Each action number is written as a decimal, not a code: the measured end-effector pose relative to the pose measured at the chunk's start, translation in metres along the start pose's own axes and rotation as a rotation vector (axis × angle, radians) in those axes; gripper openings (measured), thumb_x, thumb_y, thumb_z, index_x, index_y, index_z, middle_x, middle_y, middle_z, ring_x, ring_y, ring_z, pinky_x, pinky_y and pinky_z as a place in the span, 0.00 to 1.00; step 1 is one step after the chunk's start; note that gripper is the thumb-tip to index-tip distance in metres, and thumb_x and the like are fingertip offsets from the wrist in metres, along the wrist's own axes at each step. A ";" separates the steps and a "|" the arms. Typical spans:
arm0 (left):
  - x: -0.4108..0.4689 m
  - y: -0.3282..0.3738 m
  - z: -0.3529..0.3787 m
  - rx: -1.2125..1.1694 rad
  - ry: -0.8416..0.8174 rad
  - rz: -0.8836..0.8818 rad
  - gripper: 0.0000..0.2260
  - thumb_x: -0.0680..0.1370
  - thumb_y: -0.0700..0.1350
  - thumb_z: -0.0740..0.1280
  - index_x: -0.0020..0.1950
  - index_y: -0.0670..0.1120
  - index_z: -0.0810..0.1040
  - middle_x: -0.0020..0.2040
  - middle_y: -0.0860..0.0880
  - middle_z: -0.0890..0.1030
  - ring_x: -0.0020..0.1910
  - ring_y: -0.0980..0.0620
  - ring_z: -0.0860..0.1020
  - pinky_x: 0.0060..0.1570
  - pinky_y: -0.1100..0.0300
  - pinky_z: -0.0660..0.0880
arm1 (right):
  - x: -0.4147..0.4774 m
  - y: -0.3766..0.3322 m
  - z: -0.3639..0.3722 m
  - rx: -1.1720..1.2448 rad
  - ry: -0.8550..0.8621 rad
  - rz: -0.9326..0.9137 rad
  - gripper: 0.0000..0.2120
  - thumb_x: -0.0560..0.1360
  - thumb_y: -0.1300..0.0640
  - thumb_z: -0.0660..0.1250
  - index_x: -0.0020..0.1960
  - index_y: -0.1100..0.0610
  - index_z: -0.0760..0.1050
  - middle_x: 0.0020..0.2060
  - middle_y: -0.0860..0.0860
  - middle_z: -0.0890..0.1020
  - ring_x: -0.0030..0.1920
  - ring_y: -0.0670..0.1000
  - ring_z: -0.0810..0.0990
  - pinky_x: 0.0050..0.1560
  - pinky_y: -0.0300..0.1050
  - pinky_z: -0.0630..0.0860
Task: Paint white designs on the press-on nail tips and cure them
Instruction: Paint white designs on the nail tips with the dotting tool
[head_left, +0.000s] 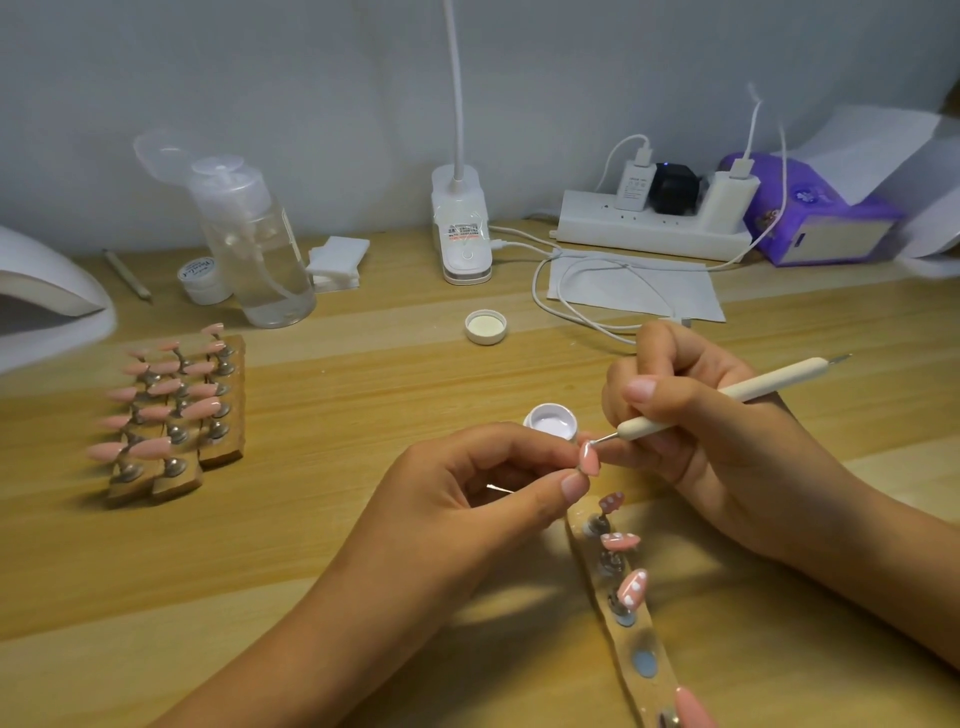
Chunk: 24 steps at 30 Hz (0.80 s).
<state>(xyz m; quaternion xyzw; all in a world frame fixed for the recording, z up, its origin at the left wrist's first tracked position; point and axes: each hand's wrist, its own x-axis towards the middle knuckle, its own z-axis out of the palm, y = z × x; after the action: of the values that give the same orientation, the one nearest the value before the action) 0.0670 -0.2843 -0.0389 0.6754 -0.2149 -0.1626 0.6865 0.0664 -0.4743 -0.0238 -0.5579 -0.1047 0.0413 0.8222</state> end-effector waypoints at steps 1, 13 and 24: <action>0.000 0.000 0.000 -0.003 0.001 0.000 0.06 0.70 0.47 0.73 0.46 0.51 0.86 0.40 0.52 0.84 0.38 0.60 0.77 0.41 0.67 0.73 | 0.000 0.000 0.000 0.004 -0.007 -0.002 0.09 0.65 0.62 0.68 0.31 0.54 0.70 0.26 0.49 0.70 0.29 0.45 0.68 0.34 0.39 0.79; 0.001 0.001 -0.002 -0.046 0.051 0.064 0.06 0.72 0.46 0.72 0.47 0.51 0.85 0.38 0.56 0.83 0.36 0.62 0.77 0.39 0.71 0.73 | 0.003 0.001 -0.010 -0.182 0.158 -0.173 0.09 0.69 0.43 0.69 0.39 0.49 0.78 0.28 0.45 0.73 0.30 0.43 0.71 0.46 0.41 0.79; 0.007 -0.006 -0.010 -0.266 0.250 0.035 0.12 0.66 0.51 0.73 0.49 0.53 0.85 0.39 0.53 0.83 0.38 0.58 0.79 0.39 0.68 0.75 | 0.003 0.011 -0.010 -0.939 0.022 -0.441 0.07 0.77 0.54 0.63 0.49 0.55 0.79 0.42 0.46 0.81 0.41 0.51 0.77 0.42 0.42 0.74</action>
<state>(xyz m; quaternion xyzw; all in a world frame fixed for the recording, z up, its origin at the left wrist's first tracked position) 0.0781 -0.2793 -0.0445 0.5896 -0.1165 -0.0924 0.7939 0.0723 -0.4785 -0.0368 -0.8320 -0.2183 -0.1900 0.4733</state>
